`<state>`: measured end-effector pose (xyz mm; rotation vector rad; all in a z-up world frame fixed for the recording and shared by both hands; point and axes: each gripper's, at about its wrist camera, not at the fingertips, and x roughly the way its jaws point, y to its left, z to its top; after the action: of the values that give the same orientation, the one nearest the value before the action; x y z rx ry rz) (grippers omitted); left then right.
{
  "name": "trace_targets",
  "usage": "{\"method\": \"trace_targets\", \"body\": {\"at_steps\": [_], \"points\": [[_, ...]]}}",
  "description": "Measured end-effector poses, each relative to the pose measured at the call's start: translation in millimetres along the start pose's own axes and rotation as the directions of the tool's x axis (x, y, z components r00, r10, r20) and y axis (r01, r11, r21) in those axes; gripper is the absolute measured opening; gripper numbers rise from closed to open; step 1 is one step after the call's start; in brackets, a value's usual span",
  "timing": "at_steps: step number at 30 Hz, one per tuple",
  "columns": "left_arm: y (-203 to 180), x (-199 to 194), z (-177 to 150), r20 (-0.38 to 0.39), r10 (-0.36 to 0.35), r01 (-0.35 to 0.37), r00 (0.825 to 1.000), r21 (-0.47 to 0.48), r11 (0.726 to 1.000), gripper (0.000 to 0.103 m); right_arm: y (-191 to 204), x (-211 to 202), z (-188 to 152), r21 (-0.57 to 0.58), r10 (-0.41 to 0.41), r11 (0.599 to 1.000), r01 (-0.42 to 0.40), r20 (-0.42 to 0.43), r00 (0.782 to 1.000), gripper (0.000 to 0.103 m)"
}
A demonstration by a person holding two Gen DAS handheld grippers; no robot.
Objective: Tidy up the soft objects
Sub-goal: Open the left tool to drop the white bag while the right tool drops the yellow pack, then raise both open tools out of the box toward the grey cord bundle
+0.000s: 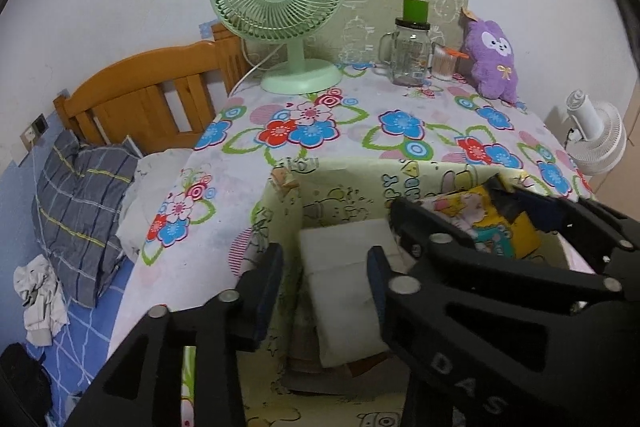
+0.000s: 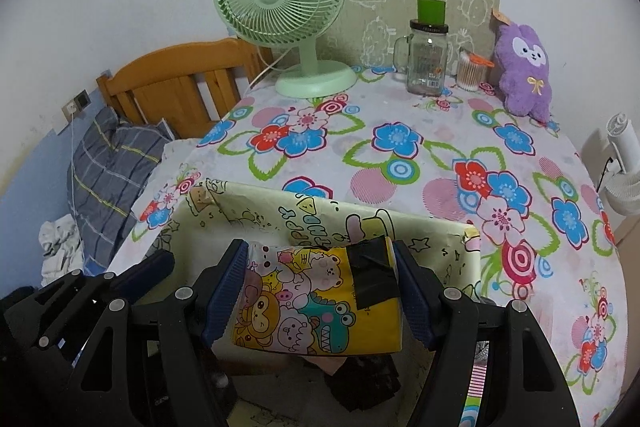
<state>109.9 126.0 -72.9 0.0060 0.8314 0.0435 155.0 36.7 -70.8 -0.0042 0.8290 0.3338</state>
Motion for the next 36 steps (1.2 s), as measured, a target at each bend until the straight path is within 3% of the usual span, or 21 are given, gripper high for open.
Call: {"method": "trace_targets", "body": {"at_steps": [12, 14, 16, 22, 36], "points": [[-6.5, -0.7, 1.5, 0.002, -0.011, 0.011, 1.000, 0.003, 1.000, 0.075, -2.9, 1.8, 4.2, -0.023, -0.026, 0.999, 0.025, -0.019, 0.999, 0.078], [-6.4, -2.5, 1.9, 0.003, -0.015, 0.015, 1.000, -0.001, 1.000, 0.076, -2.4, -1.9, 4.5, -0.040, -0.027, 0.999, 0.027, -0.002, 1.000, 0.083], [-7.8, -7.7, 2.5, 0.020, -0.017, 0.016, 1.000, 0.003, 1.000, 0.085, -1.6, -7.8, 4.1, -0.057, -0.016, 0.998, 0.018, 0.024, 1.000, 0.090], [-12.5, -20.7, 4.6, 0.042, -0.010, 0.010, 0.999, -0.008, 1.000, 0.087, -2.3, -25.3, 3.7, -0.073, -0.020, 0.997, 0.026, 0.080, 0.997, 0.096], [-33.2, -49.7, 6.6, 0.096, -0.002, 0.002, 0.995, -0.003, 1.000, 0.092, -17.7, -62.8, 1.7, -0.049, -0.032, 0.998, 0.038, 0.125, 0.992, 0.096]]}}
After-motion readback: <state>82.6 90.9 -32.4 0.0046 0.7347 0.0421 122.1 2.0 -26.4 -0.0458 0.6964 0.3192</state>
